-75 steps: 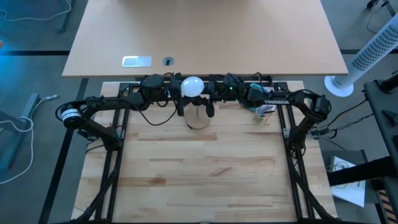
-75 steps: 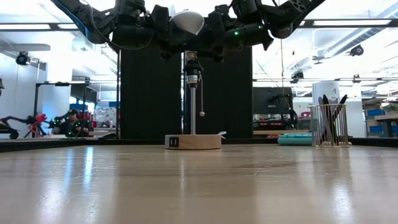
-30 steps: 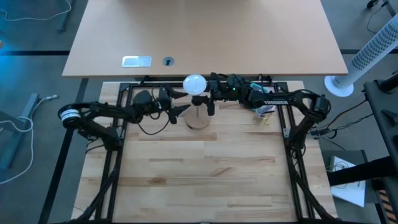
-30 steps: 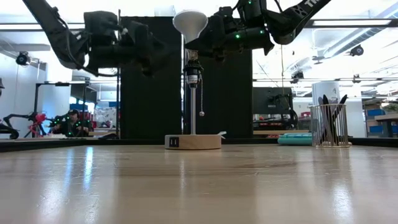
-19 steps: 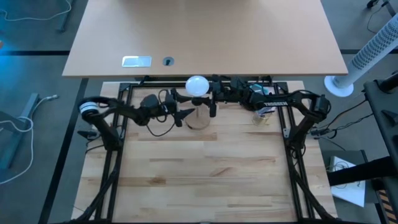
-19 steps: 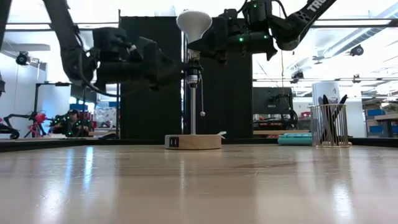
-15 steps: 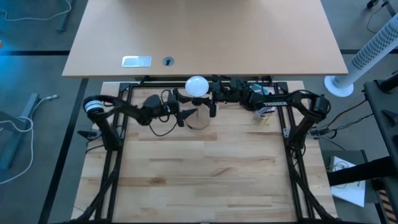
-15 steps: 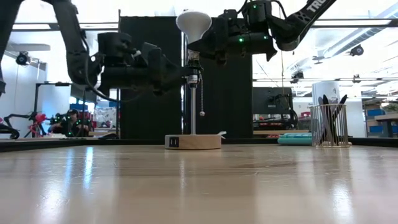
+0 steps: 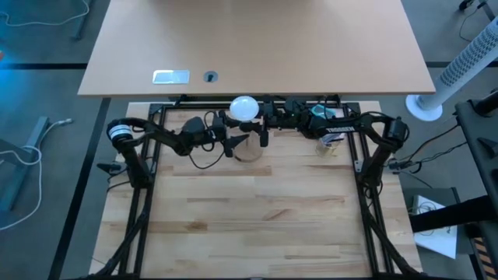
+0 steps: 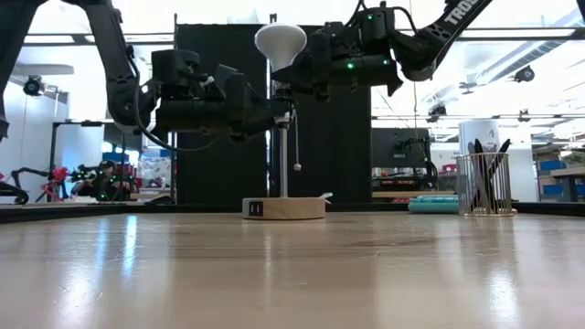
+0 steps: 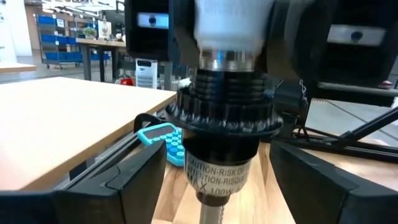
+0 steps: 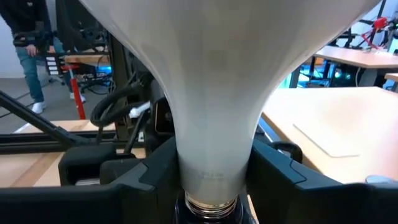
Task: Screw lightbulb
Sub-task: Insert the light bulb into the table lamp
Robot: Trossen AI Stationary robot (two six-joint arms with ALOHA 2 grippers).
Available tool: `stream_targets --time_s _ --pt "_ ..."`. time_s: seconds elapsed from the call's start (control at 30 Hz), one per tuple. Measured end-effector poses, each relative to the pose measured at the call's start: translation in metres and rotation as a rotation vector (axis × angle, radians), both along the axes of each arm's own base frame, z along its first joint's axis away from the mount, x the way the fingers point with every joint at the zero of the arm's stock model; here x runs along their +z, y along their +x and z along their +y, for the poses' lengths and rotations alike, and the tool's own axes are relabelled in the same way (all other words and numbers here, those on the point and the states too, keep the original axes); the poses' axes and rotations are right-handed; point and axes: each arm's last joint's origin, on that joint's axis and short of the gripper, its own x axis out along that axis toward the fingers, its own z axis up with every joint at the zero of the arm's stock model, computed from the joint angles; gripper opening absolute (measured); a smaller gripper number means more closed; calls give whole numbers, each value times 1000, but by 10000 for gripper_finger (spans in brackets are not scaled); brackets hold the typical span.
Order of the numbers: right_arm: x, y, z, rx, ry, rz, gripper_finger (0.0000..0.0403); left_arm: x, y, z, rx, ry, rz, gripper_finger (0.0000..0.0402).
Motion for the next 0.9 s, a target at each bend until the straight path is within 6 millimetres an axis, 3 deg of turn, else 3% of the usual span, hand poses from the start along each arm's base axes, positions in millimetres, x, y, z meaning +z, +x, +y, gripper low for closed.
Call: stream_targets --time_s 0.17,0.4,0.9 --pt "0 0 0 -1 -12 1 142 0 0 0 0 1 -2 244" --pt "0 -1 -3 -7 -27 4 149 3 4 2 -10 5 -3 149" --pt "2 -2 -5 -48 -28 -9 146 11 1 2 48 29 -23 147"
